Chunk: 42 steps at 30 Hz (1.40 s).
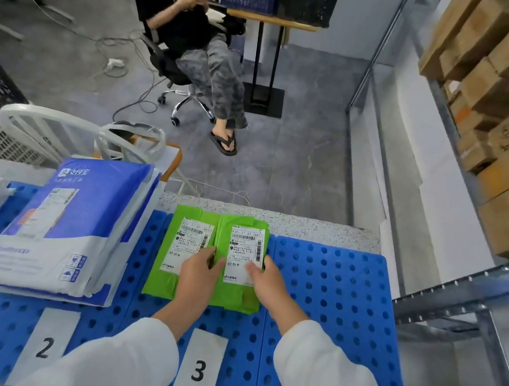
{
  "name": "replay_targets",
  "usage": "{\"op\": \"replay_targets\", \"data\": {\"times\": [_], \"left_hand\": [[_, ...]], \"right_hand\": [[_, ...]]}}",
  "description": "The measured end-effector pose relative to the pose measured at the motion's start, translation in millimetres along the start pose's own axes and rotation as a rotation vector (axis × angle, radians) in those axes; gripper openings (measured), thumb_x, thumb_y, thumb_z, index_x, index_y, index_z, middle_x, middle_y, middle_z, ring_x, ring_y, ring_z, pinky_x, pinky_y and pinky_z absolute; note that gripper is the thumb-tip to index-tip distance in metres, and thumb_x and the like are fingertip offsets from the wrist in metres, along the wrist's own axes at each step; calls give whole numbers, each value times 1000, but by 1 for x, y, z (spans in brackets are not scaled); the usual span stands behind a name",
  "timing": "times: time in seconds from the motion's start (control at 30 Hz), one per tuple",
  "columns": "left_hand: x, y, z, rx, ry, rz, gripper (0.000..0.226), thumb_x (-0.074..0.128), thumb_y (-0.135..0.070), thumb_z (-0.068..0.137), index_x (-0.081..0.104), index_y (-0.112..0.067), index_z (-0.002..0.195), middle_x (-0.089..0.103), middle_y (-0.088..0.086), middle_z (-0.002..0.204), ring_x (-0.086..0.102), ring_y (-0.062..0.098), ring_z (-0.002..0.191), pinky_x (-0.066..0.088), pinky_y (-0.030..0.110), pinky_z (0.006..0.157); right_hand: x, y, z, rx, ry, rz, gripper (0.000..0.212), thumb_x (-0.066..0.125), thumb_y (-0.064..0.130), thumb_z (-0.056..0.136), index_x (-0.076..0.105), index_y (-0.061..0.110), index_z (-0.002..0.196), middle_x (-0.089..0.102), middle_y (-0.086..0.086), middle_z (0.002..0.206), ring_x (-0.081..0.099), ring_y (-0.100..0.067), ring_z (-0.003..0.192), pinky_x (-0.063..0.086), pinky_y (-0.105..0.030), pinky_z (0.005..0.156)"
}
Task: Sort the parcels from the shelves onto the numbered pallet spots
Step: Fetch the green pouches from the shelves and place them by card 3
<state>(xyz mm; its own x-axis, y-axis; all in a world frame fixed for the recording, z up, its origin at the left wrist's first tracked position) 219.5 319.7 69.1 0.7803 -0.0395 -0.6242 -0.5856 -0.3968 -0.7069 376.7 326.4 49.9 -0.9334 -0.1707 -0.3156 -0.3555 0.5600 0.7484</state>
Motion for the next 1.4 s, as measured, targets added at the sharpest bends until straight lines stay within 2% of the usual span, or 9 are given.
{"op": "replay_targets", "data": {"times": [0.17, 0.33, 0.53, 0.6, 0.77, 0.83, 1.0, 1.17, 1.4], "left_hand": [[9, 3, 0, 13, 68, -78, 50, 57, -16, 96, 43, -13, 144, 54, 12, 138, 54, 22, 124, 43, 25, 96], [16, 1, 2, 37, 136, 31, 52, 55, -19, 97, 37, -13, 146, 56, 11, 135, 52, 10, 97, 40, 20, 81], [7, -10, -7, 146, 114, 149, 49, 49, -23, 100, 36, -11, 146, 48, 6, 144, 50, 21, 126, 42, 29, 100], [1, -15, -11, 211, 110, 168, 46, 48, -23, 100, 38, -12, 144, 48, 5, 144, 53, 22, 123, 43, 28, 98], [-29, -36, -18, 394, 82, 261, 41, 42, -29, 101, 44, -17, 141, 57, 3, 134, 62, 20, 107, 53, 35, 87], [-43, -47, -21, 476, 98, 312, 41, 40, -31, 102, 44, -17, 140, 56, 3, 135, 62, 20, 103, 53, 36, 87], [-73, -62, -46, 747, 186, 568, 46, 37, -33, 102, 36, -18, 145, 44, 0, 146, 44, 19, 131, 40, 34, 107], [-97, -82, -96, 988, 222, 570, 46, 36, -35, 103, 35, -20, 146, 45, 0, 146, 47, 20, 129, 42, 33, 99], [-100, -119, -177, 1257, 320, 606, 52, 41, -37, 101, 31, -17, 148, 41, 2, 148, 41, 20, 134, 36, 33, 106]], "right_hand": [[10, -14, 9, 24, -62, -117, 48, 52, 37, 97, 42, 14, 138, 52, -5, 133, 54, -23, 116, 47, -36, 96], [10, -21, 15, 81, -143, -255, 39, 52, 40, 97, 53, 11, 123, 38, -14, 131, 48, -31, 116, 43, -38, 99], [-3, -13, 2, 20, -73, -277, 44, 47, 36, 100, 43, 10, 135, 43, -10, 134, 52, -26, 115, 43, -31, 90], [-15, -7, -13, -16, -94, -317, 50, 45, 35, 101, 35, 8, 143, 44, -10, 137, 51, -24, 117, 44, -32, 92], [-45, 18, -61, -127, -168, -426, 44, 43, 31, 102, 49, -2, 131, 55, -21, 130, 54, -33, 119, 46, -44, 98], [-54, 30, -83, -173, -189, -488, 47, 42, 35, 102, 46, 6, 139, 53, -12, 138, 52, -26, 124, 43, -37, 102], [-64, 44, -141, -208, -283, -589, 56, 41, 43, 101, 32, 19, 150, 34, -1, 155, 41, -20, 135, 36, -37, 110], [-58, 38, -217, -208, -438, -629, 50, 42, 39, 102, 38, 16, 146, 37, -4, 152, 42, -21, 135, 36, -40, 110], [-59, 9, -337, -117, -667, -645, 48, 40, 40, 102, 39, 18, 145, 44, -1, 143, 50, -21, 122, 43, -40, 102]]}}
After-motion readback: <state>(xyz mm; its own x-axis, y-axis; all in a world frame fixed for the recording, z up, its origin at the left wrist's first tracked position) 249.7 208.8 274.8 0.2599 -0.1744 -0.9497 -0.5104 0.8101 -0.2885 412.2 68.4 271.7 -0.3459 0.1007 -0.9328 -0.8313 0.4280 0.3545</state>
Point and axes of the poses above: each hand's wrist, its own z-axis towards the middle knuckle, its own x-axis out of the palm, y = z × x, the point moved 4 cm from there along z, towards the middle knuckle
